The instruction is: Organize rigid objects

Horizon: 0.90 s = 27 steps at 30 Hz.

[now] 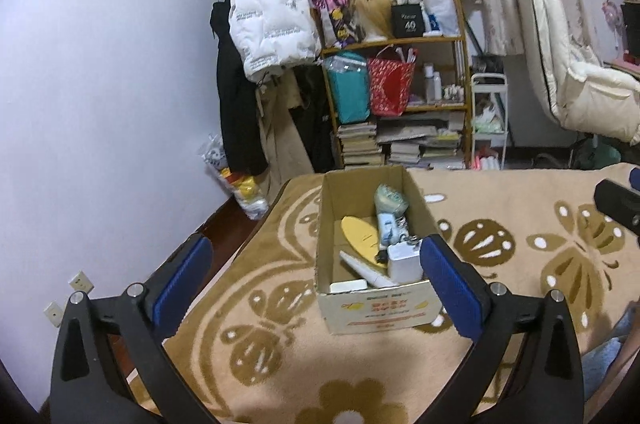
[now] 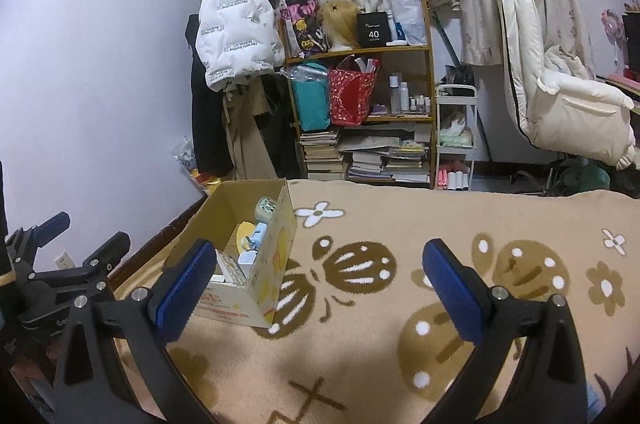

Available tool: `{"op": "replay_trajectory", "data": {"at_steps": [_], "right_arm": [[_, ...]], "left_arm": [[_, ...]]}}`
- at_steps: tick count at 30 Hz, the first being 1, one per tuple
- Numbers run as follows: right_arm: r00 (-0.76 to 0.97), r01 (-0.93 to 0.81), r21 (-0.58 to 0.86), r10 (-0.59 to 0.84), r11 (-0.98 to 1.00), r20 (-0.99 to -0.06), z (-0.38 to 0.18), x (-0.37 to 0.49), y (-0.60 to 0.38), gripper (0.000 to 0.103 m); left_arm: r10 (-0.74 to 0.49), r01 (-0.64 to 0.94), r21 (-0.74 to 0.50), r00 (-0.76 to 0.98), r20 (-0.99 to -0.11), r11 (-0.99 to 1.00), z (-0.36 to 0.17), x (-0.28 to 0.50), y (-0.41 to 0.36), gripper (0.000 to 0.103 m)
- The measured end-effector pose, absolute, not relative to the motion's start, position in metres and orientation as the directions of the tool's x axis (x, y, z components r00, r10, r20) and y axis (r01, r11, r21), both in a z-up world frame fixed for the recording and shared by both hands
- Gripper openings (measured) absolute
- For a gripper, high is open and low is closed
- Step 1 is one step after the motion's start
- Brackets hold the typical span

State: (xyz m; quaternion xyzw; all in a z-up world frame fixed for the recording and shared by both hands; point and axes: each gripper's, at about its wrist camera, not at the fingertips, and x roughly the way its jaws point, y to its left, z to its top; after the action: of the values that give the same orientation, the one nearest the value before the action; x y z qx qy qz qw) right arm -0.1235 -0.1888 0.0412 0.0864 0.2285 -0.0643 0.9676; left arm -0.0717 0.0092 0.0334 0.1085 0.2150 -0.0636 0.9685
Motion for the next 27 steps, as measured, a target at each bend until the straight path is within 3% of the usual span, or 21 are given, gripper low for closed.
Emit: {"op": "replay_trajectory", "data": {"at_steps": [7, 27], "right_arm": [[0.863, 0.189, 0.122, -0.106, 0.974, -0.493, 0.027, -0.123, -0.187, 0.103], [0.852, 0.187, 0.128, -0.096, 0.974, -0.515, 0.016, -0.114, -0.185, 0.103]], "left_arm": [[-0.133, 0.202, 0.131, 0.903, -0.408, 0.97, 0.034, -0.073, 0.01, 0.103], [-0.119, 0.212, 0.164, 0.886, -0.448, 0.963, 0.015, -0.066, 0.005, 0.102]]}}
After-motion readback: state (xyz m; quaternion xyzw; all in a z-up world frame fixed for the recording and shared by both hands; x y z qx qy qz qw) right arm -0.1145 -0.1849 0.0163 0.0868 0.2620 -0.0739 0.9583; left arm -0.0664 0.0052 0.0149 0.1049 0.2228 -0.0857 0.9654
